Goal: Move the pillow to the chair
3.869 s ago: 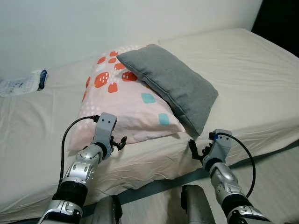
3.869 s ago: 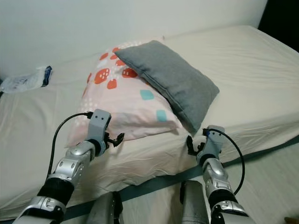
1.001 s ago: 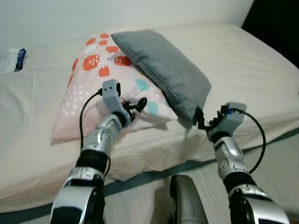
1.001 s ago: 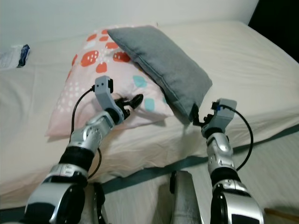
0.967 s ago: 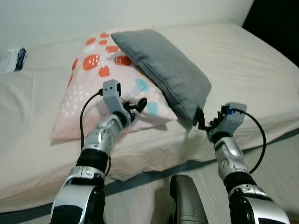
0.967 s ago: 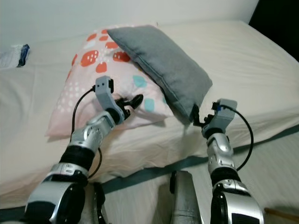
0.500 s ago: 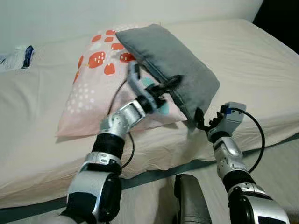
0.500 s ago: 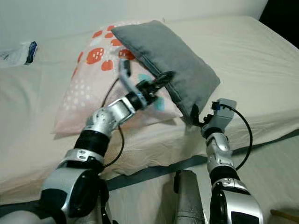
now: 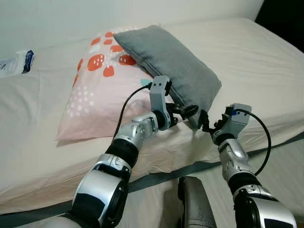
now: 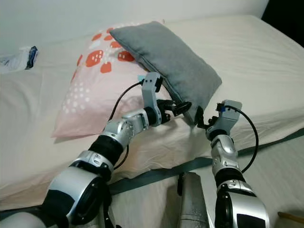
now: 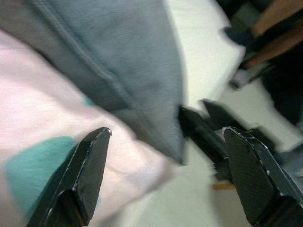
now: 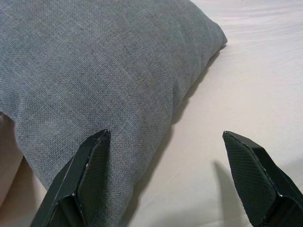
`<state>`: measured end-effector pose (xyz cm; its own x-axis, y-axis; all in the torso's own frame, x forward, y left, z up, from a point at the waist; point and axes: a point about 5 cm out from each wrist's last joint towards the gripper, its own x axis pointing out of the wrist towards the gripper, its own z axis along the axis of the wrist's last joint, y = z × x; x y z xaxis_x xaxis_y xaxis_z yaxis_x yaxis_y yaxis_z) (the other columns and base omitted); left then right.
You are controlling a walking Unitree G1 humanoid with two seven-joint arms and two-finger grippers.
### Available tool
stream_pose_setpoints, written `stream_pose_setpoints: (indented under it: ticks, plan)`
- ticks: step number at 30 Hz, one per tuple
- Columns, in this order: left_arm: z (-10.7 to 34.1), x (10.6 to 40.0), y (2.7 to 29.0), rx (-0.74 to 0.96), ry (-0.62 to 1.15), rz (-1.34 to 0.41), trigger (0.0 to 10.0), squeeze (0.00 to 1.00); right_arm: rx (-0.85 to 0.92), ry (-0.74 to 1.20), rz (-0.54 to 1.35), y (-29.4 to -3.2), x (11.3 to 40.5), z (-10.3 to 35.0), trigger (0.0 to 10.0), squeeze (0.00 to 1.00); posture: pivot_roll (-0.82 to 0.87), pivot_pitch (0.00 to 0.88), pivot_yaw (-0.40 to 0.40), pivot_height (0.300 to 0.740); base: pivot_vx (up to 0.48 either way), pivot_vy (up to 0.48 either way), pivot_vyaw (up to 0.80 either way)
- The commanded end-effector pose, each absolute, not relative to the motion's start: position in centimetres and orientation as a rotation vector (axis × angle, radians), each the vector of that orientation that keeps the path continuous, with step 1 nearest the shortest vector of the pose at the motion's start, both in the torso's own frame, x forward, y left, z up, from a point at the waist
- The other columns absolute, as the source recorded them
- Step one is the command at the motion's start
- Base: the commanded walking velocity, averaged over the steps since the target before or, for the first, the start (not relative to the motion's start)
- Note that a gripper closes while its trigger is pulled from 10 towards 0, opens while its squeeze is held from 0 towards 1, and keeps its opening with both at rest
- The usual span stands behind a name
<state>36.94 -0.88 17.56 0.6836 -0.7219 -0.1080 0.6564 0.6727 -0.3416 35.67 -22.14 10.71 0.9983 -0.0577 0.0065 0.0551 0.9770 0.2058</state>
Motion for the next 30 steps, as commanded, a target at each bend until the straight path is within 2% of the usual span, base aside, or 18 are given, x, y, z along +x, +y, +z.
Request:
stream_pose_setpoints:
  ticks: [1,5,7,13,15,17,21,24,27,30]
  plan:
    - [16.7,35.9,-3.0,-0.269,0.269,-0.800,10.0,0.00,0.204,0.019,-0.056,-21.7,35.4,9.9,10.0,0.00,0.00,0.226,0.045,0.533,0.000,0.000,0.00]
    - [16.6,36.0,-2.1,-0.289,0.270,-0.804,10.0,0.00,0.277,-0.016,-0.015,-21.4,35.7,10.5,10.0,0.00,0.00,0.228,0.047,0.533,0.000,0.000,0.00]
    - [16.8,36.0,-0.9,-0.336,0.252,-0.841,10.0,0.00,0.380,0.000,0.168,-19.4,36.1,10.6,10.0,0.00,0.00,0.227,0.047,0.533,0.000,0.000,0.00]
    - [16.8,36.1,0.7,-0.345,0.194,-0.898,10.0,0.00,0.376,0.066,0.360,-17.0,35.8,9.8,10.0,0.00,0.00,0.224,0.042,0.533,0.000,0.000,0.00]
    - [17.0,35.4,2.7,-0.333,0.158,-0.968,10.0,0.00,0.381,0.089,0.392,-16.4,35.4,9.3,10.0,0.00,0.01,0.220,0.038,0.533,0.000,0.000,0.00]
    - [17.0,35.1,3.3,-0.332,0.151,-0.989,10.0,0.00,0.387,0.095,0.399,-16.3,35.4,9.1,10.0,0.00,0.01,0.220,0.038,0.533,0.000,0.000,0.00]
    - [16.2,34.4,7.3,-0.319,0.155,-0.903,10.0,0.00,0.348,0.162,0.267,-17.6,35.2,8.0,10.0,0.00,0.03,0.222,0.027,0.533,0.000,0.000,0.00]
    - [16.1,34.3,7.8,-0.329,0.155,-0.879,10.0,0.00,0.348,0.171,0.226,-18.0,35.2,7.9,10.0,0.00,0.03,0.222,0.027,0.533,0.000,0.000,0.00]
    - [16.1,34.3,9.8,-0.361,0.134,-0.775,10.0,0.00,0.345,0.166,0.086,-20.0,35.5,8.3,10.0,0.00,0.03,0.221,0.027,0.533,0.000,0.000,0.00]
    - [16.2,34.0,10.9,-0.381,0.122,-0.735,10.0,0.00,0.352,0.151,0.056,-20.6,35.6,8.6,10.0,0.00,0.04,0.214,0.023,0.533,0.000,0.000,0.00]
